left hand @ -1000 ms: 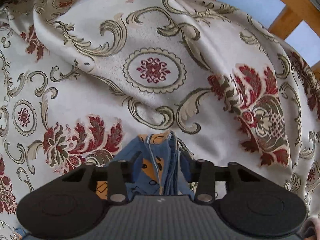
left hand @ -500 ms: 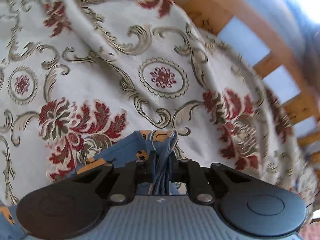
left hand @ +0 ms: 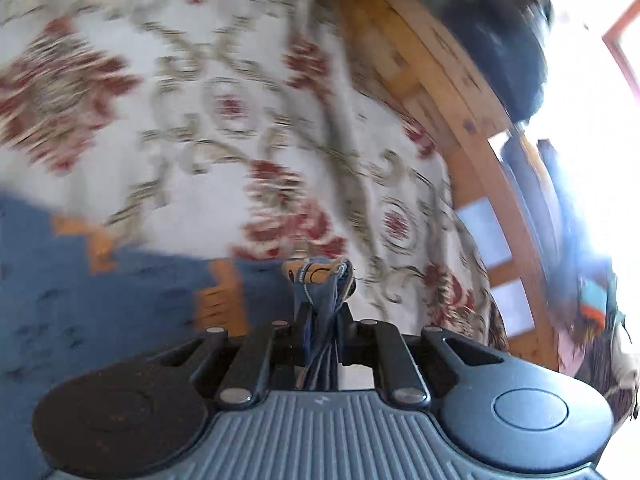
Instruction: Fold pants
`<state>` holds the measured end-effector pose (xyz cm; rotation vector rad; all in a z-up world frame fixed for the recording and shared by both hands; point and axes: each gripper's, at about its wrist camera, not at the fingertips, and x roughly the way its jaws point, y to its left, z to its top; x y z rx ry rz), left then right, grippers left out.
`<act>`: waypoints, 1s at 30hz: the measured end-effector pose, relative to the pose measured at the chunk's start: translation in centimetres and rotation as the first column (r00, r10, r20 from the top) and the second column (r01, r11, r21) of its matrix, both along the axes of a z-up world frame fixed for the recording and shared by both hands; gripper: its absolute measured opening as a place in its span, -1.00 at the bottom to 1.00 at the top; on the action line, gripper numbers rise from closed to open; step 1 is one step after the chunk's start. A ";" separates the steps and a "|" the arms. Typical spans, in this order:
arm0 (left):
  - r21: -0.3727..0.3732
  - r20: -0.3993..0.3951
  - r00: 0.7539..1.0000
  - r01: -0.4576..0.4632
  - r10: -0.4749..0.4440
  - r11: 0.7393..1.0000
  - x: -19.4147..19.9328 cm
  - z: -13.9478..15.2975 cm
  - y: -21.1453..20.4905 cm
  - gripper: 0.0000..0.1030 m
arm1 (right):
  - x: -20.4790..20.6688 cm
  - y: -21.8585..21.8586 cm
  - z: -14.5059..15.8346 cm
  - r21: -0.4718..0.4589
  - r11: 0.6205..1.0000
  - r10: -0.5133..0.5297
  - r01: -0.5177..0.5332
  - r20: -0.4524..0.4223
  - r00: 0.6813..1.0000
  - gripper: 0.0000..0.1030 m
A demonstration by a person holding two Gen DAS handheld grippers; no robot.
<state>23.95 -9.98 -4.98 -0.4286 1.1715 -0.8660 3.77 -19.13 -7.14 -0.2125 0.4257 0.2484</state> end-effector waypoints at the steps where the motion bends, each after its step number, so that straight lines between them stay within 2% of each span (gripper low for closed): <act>1: -0.005 -0.007 1.000 -0.021 0.021 1.000 0.1 -0.7 1.1 -0.75 | 0.2 0.6 -0.2 0.000 1.000 0.019 -0.019 -0.011 1.000 -0.73; 6: 0.000 -0.029 0.996 -0.090 0.090 0.996 -0.3 -4.3 5.3 -0.75 | 1.2 3.0 -1.9 -0.014 0.997 0.079 -0.080 -0.074 0.994 -0.73; 11: -0.046 -0.019 0.994 -0.112 0.111 0.993 -0.9 -6.4 6.3 -0.72 | 1.8 3.6 -3.3 -0.029 0.995 0.093 -0.097 -0.121 0.988 -0.73; 15: -0.018 -0.012 0.996 -0.094 0.094 0.995 -0.9 -7.0 6.3 -0.64 | 2.3 3.5 -3.8 -0.022 0.995 0.091 -0.095 -0.140 0.986 -0.73; 17: -0.019 -0.019 0.996 -0.089 0.089 0.996 -1.0 -7.1 6.7 -0.41 | 2.4 3.6 -4.0 -0.027 0.995 0.093 -0.098 -0.145 0.985 -0.73; 20: -0.035 -0.027 0.995 -0.097 0.096 0.995 -0.8 -7.3 7.0 -0.19 | 2.6 3.7 -4.2 -0.028 0.994 0.097 -0.103 -0.151 0.984 -0.72; 24: -0.026 -0.024 0.995 -0.096 0.096 0.995 -0.5 -7.3 7.0 -0.19 | 2.8 3.8 -4.3 -0.040 0.994 0.091 -0.099 -0.162 0.983 -0.64; 30: 0.034 0.004 0.993 -0.114 0.114 0.993 -0.5 -6.8 6.9 -0.53 | 3.0 3.9 -4.4 -0.053 0.994 0.085 -0.096 -0.178 0.980 -0.55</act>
